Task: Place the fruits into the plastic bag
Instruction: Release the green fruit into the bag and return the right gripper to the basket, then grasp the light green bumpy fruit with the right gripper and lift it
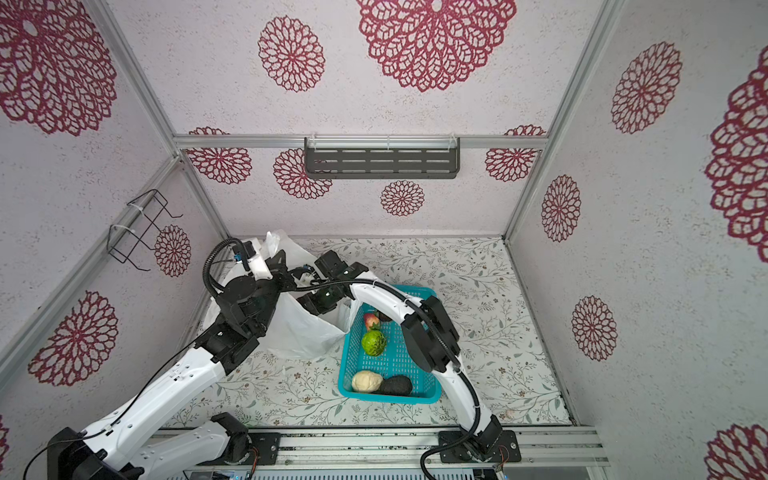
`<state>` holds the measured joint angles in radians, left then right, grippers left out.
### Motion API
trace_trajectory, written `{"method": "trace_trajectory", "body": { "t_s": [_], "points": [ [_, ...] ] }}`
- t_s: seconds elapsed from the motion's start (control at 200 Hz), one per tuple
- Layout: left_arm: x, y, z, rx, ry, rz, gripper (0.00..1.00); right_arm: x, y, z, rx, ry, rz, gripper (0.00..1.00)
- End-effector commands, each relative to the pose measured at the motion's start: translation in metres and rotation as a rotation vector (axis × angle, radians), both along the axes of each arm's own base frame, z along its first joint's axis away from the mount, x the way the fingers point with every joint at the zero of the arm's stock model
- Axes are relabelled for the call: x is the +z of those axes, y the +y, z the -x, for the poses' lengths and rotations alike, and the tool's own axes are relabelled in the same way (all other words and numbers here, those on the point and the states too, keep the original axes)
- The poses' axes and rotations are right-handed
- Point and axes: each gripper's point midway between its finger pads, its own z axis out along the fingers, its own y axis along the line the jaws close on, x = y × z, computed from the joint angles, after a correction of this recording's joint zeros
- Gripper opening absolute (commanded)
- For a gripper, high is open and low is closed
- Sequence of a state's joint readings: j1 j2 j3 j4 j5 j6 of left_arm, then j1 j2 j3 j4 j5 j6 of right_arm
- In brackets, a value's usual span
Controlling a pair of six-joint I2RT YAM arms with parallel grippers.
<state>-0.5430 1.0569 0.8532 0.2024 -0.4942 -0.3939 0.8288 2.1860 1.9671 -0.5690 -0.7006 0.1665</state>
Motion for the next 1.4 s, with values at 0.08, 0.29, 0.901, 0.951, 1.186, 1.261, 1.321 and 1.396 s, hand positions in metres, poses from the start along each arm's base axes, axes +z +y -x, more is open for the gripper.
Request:
{"method": "trace_trajectory", "body": {
  "t_s": [0.08, 0.29, 0.901, 0.951, 1.186, 1.261, 1.321, 1.396],
  "points": [
    [0.001, 0.007, 0.007, 0.024, -0.005, 0.013, 0.00, 0.120, -0.039, -0.036, -0.221, -0.437, -0.119, 0.99],
    [0.001, 0.012, 0.008, 0.048, -0.004, 0.006, 0.00, 0.173, -0.113, -0.059, -0.492, -0.593, -0.179, 0.99],
    [-0.003, 0.006, -0.003, 0.053, 0.001, -0.020, 0.00, -0.013, -0.213, 0.019, -0.505, -0.353, 0.259, 0.96],
    [-0.003, 0.005, -0.003, 0.050, 0.003, -0.021, 0.00, -0.023, -0.208, 0.021, -0.464, -0.357, 0.300, 0.96],
    [-0.002, 0.006, -0.002, 0.048, 0.010, -0.017, 0.00, -0.073, -0.203, 0.023, -0.373, -0.258, 0.463, 0.94],
    [-0.001, 0.008, 0.000, 0.054, 0.010, -0.025, 0.00, -0.079, -0.201, 0.026, -0.352, -0.247, 0.472, 0.94],
    [-0.001, 0.010, 0.001, 0.062, 0.010, -0.032, 0.00, -0.083, -0.199, 0.027, -0.339, -0.243, 0.476, 0.93],
    [0.001, 0.010, 0.002, 0.063, 0.005, -0.036, 0.00, -0.090, -0.198, 0.030, -0.314, -0.218, 0.490, 0.91]
  ]
}}
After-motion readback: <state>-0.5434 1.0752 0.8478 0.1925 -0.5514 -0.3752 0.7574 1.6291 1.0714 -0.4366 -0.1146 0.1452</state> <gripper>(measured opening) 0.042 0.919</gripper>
